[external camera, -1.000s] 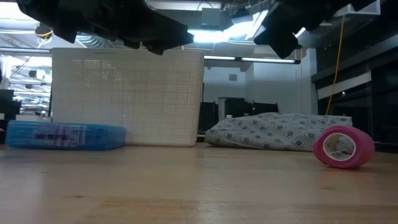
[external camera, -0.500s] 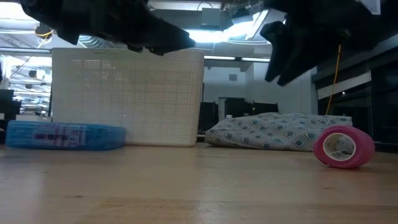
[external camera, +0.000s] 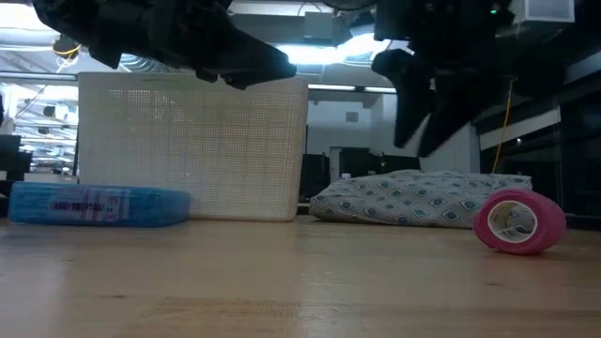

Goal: Pick & place medical supplies in basket/bin
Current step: Put the pink bandage into the black bin

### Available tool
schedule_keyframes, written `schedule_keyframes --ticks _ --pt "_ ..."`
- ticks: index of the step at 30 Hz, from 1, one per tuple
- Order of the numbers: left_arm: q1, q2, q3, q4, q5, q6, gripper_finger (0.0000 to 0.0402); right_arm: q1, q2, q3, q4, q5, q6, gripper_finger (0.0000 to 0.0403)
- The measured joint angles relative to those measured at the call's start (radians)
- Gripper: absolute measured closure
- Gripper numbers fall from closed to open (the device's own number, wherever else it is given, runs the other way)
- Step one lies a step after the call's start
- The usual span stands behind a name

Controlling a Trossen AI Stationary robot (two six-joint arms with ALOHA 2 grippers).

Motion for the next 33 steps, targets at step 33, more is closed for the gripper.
schedule_keyframes --ticks 33 --pt "-0.006 0.0 0.0 -0.027 0.003 -0.052 0.0219 0.129 0.129 0.001 -0.069 -0.205 0.093 0.0082"
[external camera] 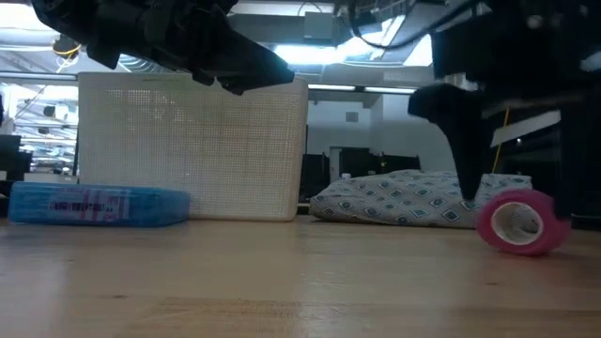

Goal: Pick & place medical supplies in basket/bin
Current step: Put the pink bandage into the black bin

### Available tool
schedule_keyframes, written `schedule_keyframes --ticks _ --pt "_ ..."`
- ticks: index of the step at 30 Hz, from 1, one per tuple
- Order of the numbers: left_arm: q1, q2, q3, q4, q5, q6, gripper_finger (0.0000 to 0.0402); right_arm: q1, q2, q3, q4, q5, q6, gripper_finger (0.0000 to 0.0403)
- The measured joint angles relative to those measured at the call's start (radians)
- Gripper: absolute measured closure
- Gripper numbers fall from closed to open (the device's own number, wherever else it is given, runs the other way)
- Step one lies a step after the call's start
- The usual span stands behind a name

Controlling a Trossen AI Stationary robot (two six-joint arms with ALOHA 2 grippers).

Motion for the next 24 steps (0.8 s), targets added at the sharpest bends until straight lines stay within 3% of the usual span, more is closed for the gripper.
schedule_keyframes --ticks 10,24 --pt "-0.004 0.0 0.0 -0.022 0.0 0.001 0.0219 -0.015 0.084 0.001 0.001 -0.007 0.006 0.0094" --pt "-0.004 0.0 0.0 -0.022 0.0 0.004 0.0219 -0.028 0.085 0.051 -0.014 0.02 -0.015 0.0191"
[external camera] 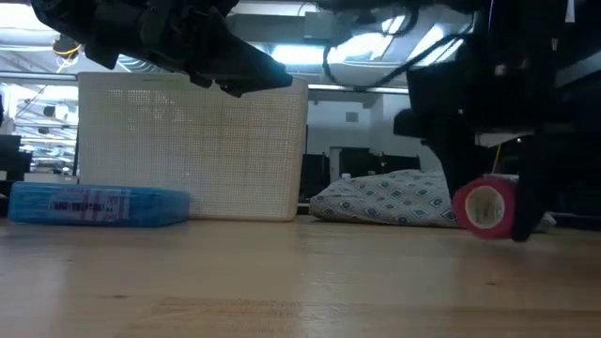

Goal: Pick & place medical supplies in basket/bin
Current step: Put the pink bandage into the black bin

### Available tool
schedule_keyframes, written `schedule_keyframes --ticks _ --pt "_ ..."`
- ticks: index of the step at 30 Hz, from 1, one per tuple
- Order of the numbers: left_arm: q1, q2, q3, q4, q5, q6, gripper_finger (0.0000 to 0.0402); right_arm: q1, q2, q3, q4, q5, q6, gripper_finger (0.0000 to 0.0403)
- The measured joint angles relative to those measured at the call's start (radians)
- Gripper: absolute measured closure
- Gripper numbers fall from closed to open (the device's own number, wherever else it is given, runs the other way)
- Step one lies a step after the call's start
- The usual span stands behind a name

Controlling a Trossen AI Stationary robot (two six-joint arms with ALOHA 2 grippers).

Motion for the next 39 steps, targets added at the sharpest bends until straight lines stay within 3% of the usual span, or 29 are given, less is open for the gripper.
schedule_keyframes --ticks 9,18,23,28,39 --pt "0.0 0.0 0.0 0.0 0.0 0.0 0.0219 -0.02 0.0 0.183 -0.285 0.059 0.007 0.0175" --pt "0.0 0.0 0.0 -0.001 0.018 0.0 0.0219 -0.023 -0.002 0.29 -0.686 0.041 0.23 0.0172" --pt "0.0 0.0 0.0 -0.004 0.025 0.005 0.0219 -0.003 -0.041 0.252 -0.668 -0.087 0.33 0.0172" --pt "0.0 0.0 0.0 -0.008 0.026 0.008 0.0219 0.027 -0.08 0.186 -0.674 -0.092 0.401 0.0172" --pt "0.0 0.0 0.0 -0.022 0.026 0.01 0.0219 0.08 -0.288 -0.136 -0.658 -0.18 0.635 0.0172"
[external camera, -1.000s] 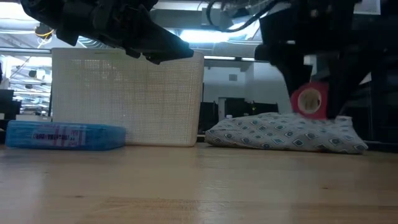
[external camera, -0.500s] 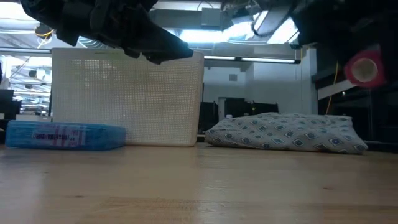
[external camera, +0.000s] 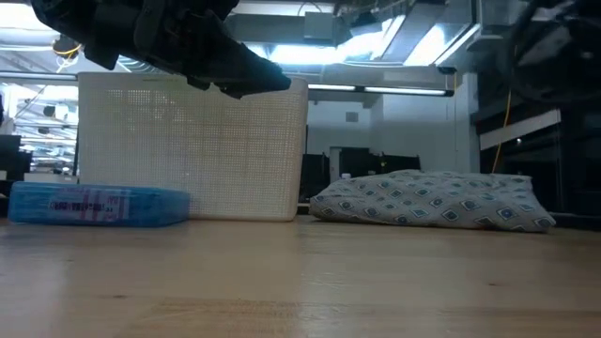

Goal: Pick & place medical supplies in basket/bin
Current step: Put the pink bandage into the black bin

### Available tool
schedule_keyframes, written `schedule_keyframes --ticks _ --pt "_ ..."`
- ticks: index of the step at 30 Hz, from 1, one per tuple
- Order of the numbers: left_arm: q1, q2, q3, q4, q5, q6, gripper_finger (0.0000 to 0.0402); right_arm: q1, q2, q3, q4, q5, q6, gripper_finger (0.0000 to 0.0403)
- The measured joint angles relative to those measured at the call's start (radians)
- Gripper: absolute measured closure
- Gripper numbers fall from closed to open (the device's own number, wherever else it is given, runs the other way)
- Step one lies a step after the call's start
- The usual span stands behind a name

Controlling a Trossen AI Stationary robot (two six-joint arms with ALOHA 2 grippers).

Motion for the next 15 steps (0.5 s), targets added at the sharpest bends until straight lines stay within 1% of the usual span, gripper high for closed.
schedule_keyframes --ticks 4,8,11,15 --pt "0.001 0.0 0.0 0.004 0.0 0.001 0.0219 0.023 -0.096 -0.084 0.084 -0.036 0.093 0.0172" --pt "0.001 0.0 0.0 0.007 -0.001 0.001 0.0219 0.039 -0.166 -0.119 0.233 -0.04 0.153 0.0172" --pt "0.001 0.0 0.0 0.007 0.0 0.001 0.0219 0.048 -0.192 -0.148 0.306 -0.04 0.186 0.0172" --pt "0.001 0.0 0.0 0.004 0.0 -0.004 0.0219 0.061 -0.198 -0.191 0.337 -0.068 0.225 0.0172"
